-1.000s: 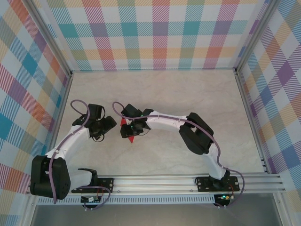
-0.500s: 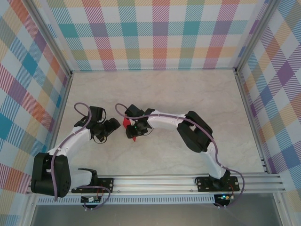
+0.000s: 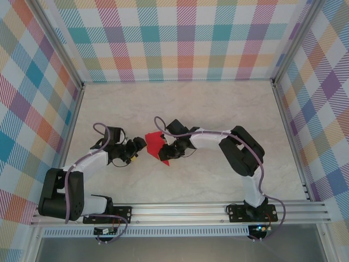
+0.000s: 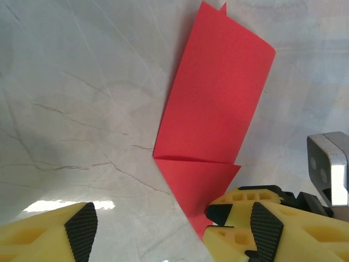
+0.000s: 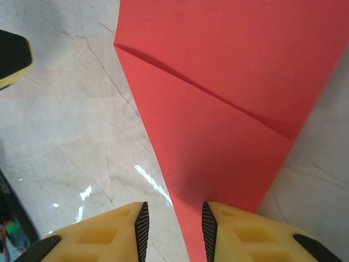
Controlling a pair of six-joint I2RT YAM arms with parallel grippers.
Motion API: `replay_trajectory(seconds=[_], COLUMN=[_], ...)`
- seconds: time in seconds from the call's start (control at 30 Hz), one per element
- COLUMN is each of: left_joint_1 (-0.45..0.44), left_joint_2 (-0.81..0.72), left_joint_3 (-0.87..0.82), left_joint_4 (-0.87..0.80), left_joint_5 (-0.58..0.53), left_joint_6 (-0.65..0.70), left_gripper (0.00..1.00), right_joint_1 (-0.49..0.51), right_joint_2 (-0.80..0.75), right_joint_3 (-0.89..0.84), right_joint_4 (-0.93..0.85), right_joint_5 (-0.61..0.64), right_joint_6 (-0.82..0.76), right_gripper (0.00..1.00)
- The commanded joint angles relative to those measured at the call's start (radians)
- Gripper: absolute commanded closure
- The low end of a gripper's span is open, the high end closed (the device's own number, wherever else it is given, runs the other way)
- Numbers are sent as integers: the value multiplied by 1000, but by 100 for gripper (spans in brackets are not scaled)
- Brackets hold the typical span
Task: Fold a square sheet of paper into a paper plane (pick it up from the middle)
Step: Move the paper to the center of the table.
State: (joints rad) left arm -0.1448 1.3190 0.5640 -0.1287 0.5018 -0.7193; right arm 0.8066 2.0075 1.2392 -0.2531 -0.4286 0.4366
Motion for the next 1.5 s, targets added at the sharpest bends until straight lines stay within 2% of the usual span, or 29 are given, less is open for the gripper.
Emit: replay_trajectory(seconds=[0.0,0.43,0.7,0.93,1.47], left_joint_1=[-22,-136,-169,-180,-188], left_joint_2=[26,156,216,240,256], left_joint_3=[-21,-8,6,20,29], left_joint_4=[112,226,292,297,304], left_joint_5=[70,41,33,17,18], left_joint_6=[-28,-91,-124,-123,-128], left_gripper=[27,39,53,59,59], right_joint_1=[-35,-124,-124,-124,-124], right_joint_2=[-36,-54,-88,-87,21], right_joint_3=[-56,-126,-95,-40,36], right_joint_4=[81,176,183,112,17], right_joint_5=[-103,-209,-228,-140,-8], right_joint_6=[20,205,234,207,187], right_gripper=[67,70,71,73,76])
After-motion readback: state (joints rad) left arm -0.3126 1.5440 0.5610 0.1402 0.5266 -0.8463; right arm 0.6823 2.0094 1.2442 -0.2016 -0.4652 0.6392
